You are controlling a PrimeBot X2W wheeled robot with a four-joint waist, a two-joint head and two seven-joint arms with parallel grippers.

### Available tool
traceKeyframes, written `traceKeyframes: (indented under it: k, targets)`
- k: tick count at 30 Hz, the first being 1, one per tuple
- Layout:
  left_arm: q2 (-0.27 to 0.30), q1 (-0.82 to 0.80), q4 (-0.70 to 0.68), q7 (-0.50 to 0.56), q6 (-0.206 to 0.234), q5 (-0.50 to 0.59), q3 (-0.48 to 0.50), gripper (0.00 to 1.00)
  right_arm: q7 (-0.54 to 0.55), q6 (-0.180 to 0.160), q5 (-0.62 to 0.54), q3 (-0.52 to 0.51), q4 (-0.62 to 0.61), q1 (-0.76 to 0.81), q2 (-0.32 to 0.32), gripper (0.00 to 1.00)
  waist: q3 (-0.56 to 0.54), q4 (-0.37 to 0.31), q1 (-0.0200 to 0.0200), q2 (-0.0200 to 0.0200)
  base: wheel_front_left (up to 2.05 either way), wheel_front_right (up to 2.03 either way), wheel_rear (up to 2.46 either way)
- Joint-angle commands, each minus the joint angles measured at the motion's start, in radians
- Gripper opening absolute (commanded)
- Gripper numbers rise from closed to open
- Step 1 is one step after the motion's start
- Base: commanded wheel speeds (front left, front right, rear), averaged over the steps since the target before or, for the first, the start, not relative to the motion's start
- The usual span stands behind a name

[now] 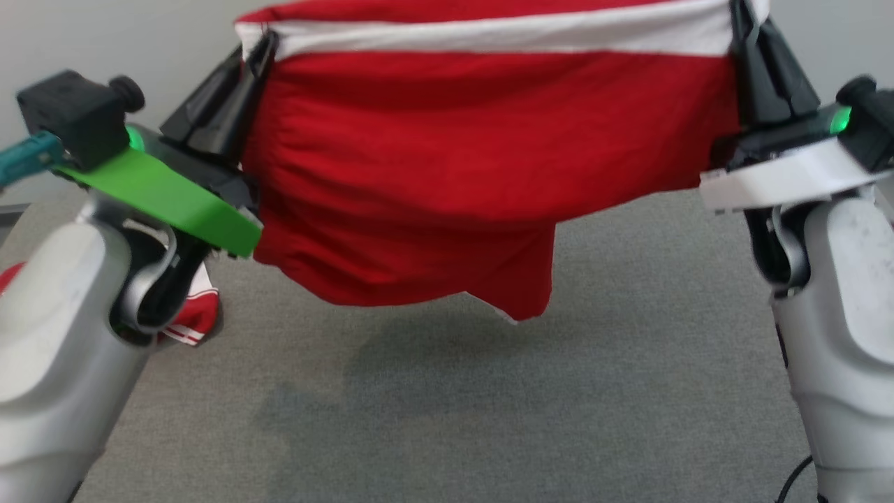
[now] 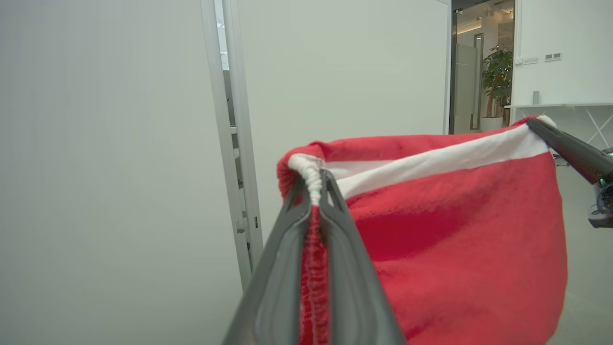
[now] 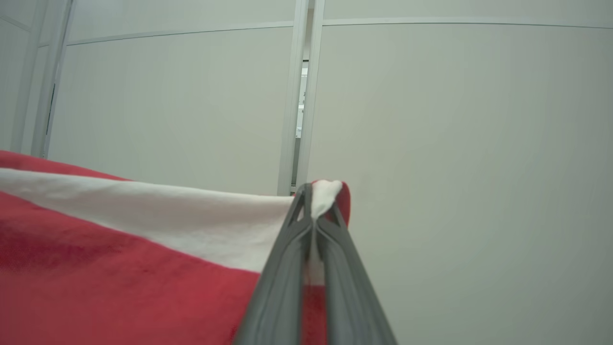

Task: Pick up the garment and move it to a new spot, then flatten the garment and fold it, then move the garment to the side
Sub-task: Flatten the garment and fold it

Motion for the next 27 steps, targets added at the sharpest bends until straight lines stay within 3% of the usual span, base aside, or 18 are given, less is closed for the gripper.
traceKeyframes:
  k: [1, 8, 17, 23, 27]
  targets:
    - [-0.009, -0.039, 0.026, 0.003, -0.003, -0.018, 0.016, 0.0, 0.01, -0.001, -0.016, -0.006, 0.018, -0.051, -0.002, 0.0, 0.058, -0.01, 0.0, -0.0001, 0.0, 0.0, 0.0]
    - [-0.003, -0.217, 0.131, -0.019, -0.003, -0.017, -0.042, 0.0, 0.011, -0.001, -0.137, -0.02, 0.19, -0.328, 0.054, 0.0, 0.232, -0.034, 0.0, -0.0001, 0.0, 0.0, 0.0]
    - [-0.037, -0.451, 0.293, -0.178, -0.003, -0.097, -0.063, 0.0, -0.016, -0.002, -0.308, -0.153, 0.347, -0.621, 0.093, 0.0, 0.382, -0.043, 0.0, -0.0001, 0.0, 0.0, 0.0]
    - [-0.044, -0.321, 0.307, -0.193, -0.003, -0.113, -0.101, 0.0, -0.017, -0.002, -0.256, -0.124, 0.312, -0.471, 0.093, 0.0, 0.359, -0.043, 0.0, -0.0001, 0.0, 0.0, 0.0]
    - [-0.098, -0.11, 0.314, -0.193, -0.003, -0.124, -0.097, 0.0, -0.018, -0.002, -0.213, -0.098, 0.297, -0.228, 0.093, 0.0, 0.314, -0.033, 0.0, -0.0001, 0.0, 0.0, 0.0]
